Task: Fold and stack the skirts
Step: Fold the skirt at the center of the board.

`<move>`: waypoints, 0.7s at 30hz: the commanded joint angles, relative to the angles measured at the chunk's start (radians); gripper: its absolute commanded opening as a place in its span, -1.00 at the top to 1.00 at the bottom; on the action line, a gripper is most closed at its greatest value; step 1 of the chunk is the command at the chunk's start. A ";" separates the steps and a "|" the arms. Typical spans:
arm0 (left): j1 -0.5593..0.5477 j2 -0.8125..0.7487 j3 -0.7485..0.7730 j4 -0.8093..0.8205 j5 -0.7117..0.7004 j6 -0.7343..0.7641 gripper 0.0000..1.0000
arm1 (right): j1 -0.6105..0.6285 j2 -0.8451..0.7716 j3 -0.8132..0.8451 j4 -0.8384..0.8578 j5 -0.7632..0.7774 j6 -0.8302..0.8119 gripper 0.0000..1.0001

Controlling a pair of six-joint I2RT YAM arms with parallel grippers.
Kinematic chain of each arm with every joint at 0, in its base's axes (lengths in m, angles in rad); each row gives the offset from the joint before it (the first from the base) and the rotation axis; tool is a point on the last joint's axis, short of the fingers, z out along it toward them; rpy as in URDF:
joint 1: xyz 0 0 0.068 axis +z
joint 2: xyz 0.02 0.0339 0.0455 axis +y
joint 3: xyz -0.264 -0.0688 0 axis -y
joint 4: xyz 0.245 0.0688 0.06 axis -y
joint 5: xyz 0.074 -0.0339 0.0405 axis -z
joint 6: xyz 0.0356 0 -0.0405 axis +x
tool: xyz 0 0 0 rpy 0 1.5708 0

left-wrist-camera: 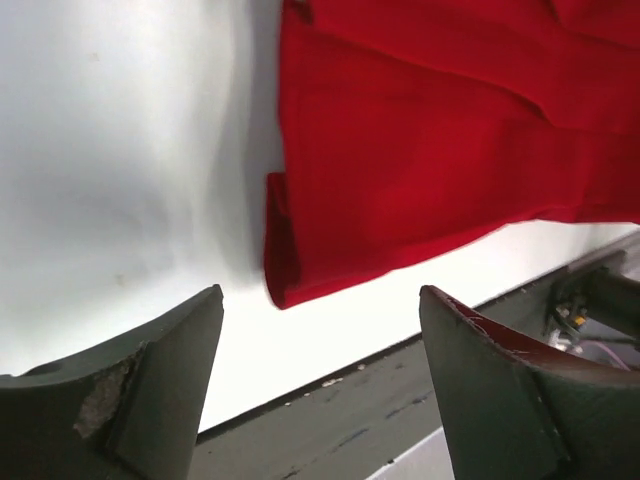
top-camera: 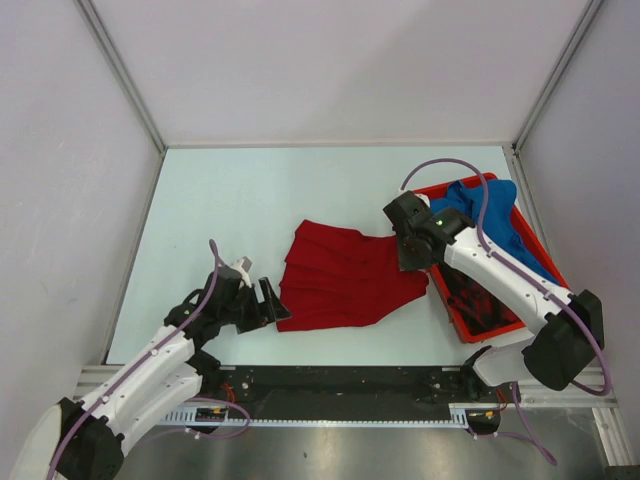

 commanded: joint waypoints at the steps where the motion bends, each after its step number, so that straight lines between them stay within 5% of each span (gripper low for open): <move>1: -0.005 0.016 -0.025 0.112 0.133 -0.025 -0.64 | -0.008 0.003 0.046 0.012 0.034 -0.020 1.00; 4: -0.005 0.070 -0.039 0.185 0.187 -0.030 -0.31 | -0.006 0.001 0.046 0.012 0.036 -0.023 1.00; 9: -0.005 0.077 -0.010 0.207 0.207 -0.022 0.51 | -0.006 -0.005 0.043 0.015 0.043 -0.028 1.00; 10: -0.005 0.067 -0.010 0.210 0.207 -0.024 0.88 | -0.008 -0.008 0.042 0.017 0.043 -0.029 1.00; 11: -0.005 0.063 -0.008 0.208 0.204 -0.025 0.99 | -0.008 -0.008 0.042 0.017 0.045 -0.029 1.00; 21: -0.005 0.173 0.133 0.156 -0.020 -0.001 1.00 | -0.009 -0.006 0.039 0.020 0.043 -0.034 1.00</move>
